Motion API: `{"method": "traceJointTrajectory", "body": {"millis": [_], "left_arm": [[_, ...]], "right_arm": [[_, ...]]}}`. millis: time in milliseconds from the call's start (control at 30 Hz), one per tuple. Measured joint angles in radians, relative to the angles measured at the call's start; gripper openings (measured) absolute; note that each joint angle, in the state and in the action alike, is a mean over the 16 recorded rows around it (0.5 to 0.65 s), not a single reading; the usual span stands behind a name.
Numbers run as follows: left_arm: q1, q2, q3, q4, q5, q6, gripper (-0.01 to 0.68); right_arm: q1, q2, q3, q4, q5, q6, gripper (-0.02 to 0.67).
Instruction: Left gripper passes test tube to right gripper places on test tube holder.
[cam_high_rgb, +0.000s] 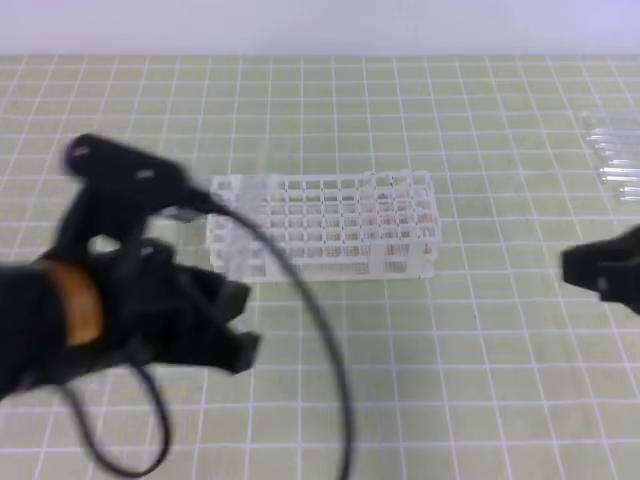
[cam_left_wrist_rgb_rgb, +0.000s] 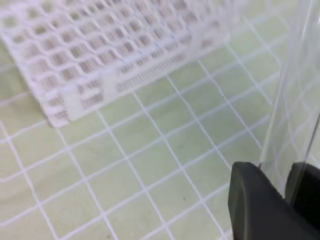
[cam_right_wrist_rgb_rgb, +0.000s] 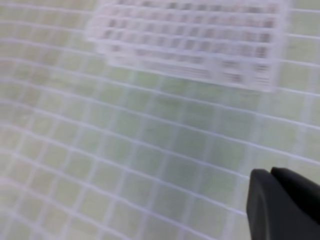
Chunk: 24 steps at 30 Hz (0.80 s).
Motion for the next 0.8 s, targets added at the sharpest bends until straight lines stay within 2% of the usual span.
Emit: {"method": "traceJointTrajectory", "body": {"millis": [200,367,533,633,800], "left_arm": [[0.044,-0.191,0.254,0.0,-0.323,-0.026,0.042],[0.059,-0.262,0.397,0.001,-0.58,-0.03,0.042],[0.06,-0.237,0.464,0.002,-0.794,-0.017,0.035],[0.06,-0.202,0.476,0.003,-0.866,-0.009,0.054],[0.06,-0.148,0.481,0.005,-0.966,0.009,0.048]], "right_arm": [[0.145,0.109,-0.116,0.02,-0.09,-0.034,-0.021],[0.259,0.148,-0.158,0.005,-0.249,-0.079,-0.021],[0.346,0.105,-0.078,0.005,-0.519,-0.154,-0.021],[0.39,0.068,-0.003,0.02,-0.674,-0.202,-0.021],[0.471,0.02,0.123,0.051,-0.898,-0.261,-0.021]]}}
